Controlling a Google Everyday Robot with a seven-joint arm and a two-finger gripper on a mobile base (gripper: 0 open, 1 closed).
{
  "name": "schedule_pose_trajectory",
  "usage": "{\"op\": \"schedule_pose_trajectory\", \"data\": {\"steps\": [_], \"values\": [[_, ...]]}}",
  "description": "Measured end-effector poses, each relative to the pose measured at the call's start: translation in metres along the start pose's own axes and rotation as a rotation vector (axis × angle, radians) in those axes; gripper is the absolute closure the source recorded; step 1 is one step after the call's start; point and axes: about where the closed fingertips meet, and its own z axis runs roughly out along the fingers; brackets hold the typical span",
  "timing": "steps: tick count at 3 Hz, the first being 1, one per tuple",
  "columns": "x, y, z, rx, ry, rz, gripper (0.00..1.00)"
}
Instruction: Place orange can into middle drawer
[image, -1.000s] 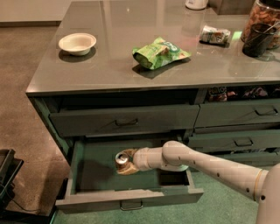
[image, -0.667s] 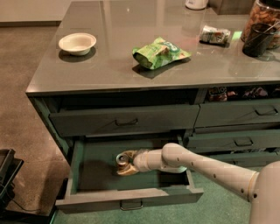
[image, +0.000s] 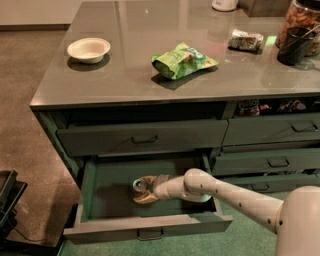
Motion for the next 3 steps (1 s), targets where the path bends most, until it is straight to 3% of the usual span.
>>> {"op": "schedule_pose_trajectory", "data": {"steps": [1, 3], "values": [[0.0003, 0.0002, 0.0004, 0.000, 0.000, 0.001, 0.82], [0.0003, 0.0003, 0.0005, 0.000, -0.001, 0.001, 0.35]]}}
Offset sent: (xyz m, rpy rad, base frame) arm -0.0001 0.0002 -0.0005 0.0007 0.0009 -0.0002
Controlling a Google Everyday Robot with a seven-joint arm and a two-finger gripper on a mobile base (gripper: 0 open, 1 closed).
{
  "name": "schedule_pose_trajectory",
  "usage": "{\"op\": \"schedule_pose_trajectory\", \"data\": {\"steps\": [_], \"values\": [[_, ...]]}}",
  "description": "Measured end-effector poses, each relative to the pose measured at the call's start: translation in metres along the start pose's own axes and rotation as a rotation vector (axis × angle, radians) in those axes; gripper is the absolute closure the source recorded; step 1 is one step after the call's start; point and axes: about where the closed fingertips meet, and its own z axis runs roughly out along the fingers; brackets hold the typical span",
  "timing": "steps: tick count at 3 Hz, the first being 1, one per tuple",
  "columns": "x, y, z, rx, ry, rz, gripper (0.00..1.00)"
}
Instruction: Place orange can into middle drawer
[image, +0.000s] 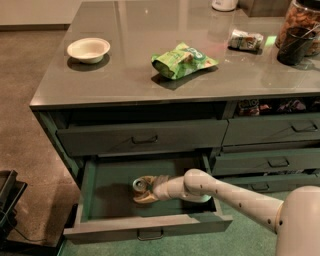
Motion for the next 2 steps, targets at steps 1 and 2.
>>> {"op": "schedule_pose_trajectory", "data": {"steps": [1, 2], "values": [[0.0000, 0.0000, 0.0000, 0.000, 0.000, 0.000, 0.11], [-0.0003, 0.0005, 0.0007, -0.001, -0.001, 0.000, 0.00]]}}
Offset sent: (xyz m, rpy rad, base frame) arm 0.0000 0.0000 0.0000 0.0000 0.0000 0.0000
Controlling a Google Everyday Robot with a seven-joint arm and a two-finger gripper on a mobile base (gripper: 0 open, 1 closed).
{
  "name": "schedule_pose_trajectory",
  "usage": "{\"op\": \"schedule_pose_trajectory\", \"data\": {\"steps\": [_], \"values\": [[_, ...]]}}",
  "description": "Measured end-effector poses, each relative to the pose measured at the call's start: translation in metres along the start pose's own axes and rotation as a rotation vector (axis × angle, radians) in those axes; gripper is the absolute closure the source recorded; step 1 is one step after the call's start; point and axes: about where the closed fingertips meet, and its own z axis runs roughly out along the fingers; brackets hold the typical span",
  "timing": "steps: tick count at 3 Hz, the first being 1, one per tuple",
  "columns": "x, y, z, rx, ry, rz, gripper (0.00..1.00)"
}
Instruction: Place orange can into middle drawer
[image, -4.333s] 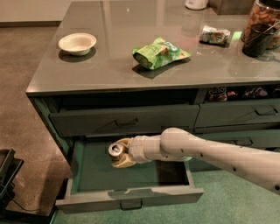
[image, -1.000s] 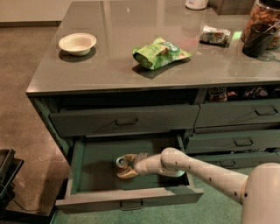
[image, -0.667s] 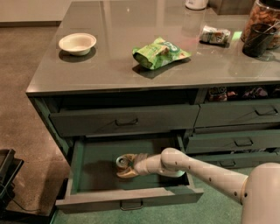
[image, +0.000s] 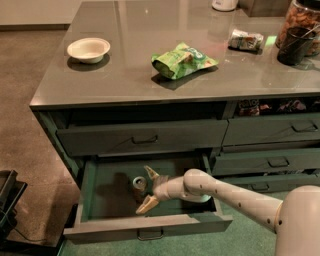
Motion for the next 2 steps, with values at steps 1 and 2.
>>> {"op": "schedule_pose_trajectory", "data": {"steps": [1, 2], "values": [[0.0000, 0.0000, 0.0000, 0.000, 0.000, 0.000, 0.00], [-0.0032, -0.0012, -0.0094, -0.007, 0.047, -0.027, 0.00]]}}
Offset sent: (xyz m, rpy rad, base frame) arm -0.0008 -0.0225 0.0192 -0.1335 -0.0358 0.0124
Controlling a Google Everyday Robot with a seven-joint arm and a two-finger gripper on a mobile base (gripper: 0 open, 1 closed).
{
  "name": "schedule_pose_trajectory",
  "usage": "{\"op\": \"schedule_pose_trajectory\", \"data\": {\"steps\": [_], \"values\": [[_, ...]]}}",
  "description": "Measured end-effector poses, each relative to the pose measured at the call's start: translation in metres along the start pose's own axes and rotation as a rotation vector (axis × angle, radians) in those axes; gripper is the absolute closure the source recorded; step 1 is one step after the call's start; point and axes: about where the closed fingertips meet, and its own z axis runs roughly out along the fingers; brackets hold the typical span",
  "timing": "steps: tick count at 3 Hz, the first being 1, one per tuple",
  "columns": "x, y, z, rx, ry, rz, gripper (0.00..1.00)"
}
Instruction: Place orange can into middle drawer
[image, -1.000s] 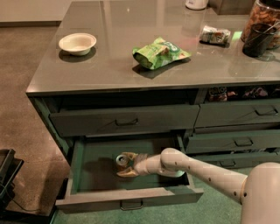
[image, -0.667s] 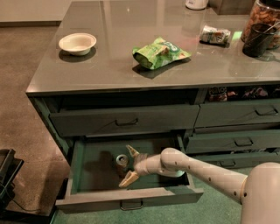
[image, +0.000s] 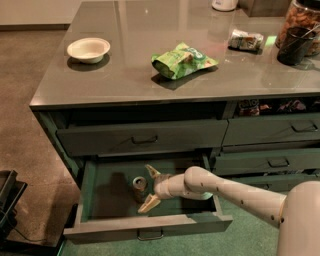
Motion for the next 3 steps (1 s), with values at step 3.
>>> {"op": "schedule_pose_trajectory", "data": {"steps": [3], "values": [[-0.030, -0.027, -0.073, 0.023, 0.171, -0.081, 0.00]]}}
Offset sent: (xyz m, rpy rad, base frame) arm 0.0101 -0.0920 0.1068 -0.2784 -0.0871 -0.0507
